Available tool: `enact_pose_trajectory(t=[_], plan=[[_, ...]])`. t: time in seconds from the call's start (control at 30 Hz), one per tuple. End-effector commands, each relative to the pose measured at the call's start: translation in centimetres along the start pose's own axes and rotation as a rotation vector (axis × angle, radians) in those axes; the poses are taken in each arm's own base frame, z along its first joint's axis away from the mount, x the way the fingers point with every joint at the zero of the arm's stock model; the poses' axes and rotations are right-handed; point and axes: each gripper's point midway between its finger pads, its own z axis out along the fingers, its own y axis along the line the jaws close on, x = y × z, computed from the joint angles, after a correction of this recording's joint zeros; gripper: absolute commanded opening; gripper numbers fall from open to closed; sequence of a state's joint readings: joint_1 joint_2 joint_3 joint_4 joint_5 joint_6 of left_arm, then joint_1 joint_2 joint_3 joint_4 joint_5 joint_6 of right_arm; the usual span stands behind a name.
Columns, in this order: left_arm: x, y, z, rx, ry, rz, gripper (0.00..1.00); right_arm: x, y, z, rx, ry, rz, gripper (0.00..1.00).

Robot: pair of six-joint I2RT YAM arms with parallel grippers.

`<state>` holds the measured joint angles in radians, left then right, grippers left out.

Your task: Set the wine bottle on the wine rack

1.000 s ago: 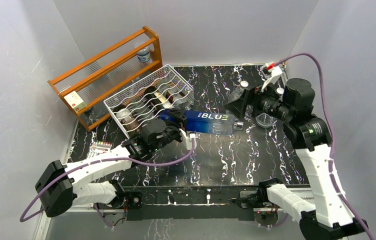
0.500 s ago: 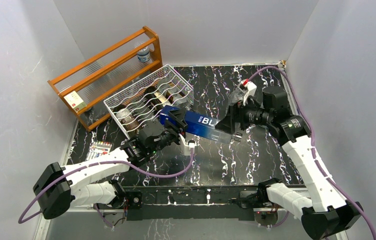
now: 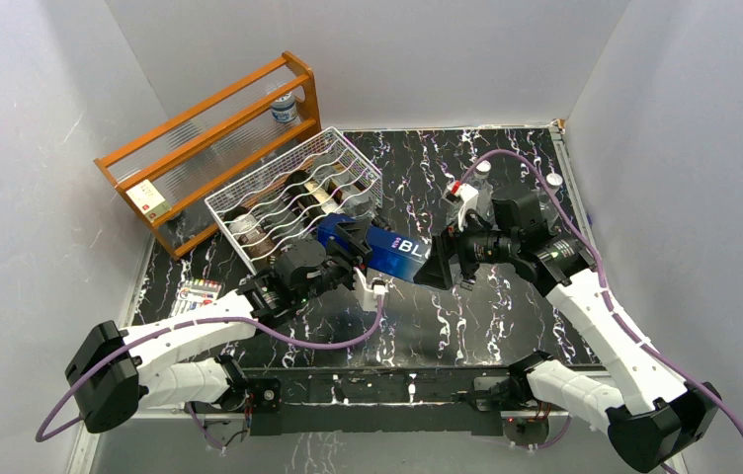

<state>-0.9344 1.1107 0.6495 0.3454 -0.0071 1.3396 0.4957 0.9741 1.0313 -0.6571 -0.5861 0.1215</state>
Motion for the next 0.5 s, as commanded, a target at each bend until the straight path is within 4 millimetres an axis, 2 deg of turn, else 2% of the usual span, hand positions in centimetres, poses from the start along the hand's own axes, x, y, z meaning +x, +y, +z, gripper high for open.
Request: enact_pose_trajectory(t=[0.0, 0.13, 0.33, 0.47], plan=[[-2.4, 8.0, -1.6, -0.190, -0.073, -0.035, 0.00, -0.4, 0.5, 0.3, 0.001, -0.002, -0.078, 0.96], [-2.5, 7.4, -1.3, -0.132, -0.067, -0.067, 0.00, 0.2, 0.8, 0.6, -0.011, 0.032, -0.097, 0.92], [-2.3, 7.0, -1.0, -0.094, -0.055, -0.053, 0.00, 0.9, 0.5, 1.4, 0.031, 0.089, -0.129, 0.92], [-2.4, 7.2, -0.8, -0.085, -0.053, -0.038, 0.00, 1.2, 0.6, 1.9, 0.042, 0.120, -0.153, 0.85]])
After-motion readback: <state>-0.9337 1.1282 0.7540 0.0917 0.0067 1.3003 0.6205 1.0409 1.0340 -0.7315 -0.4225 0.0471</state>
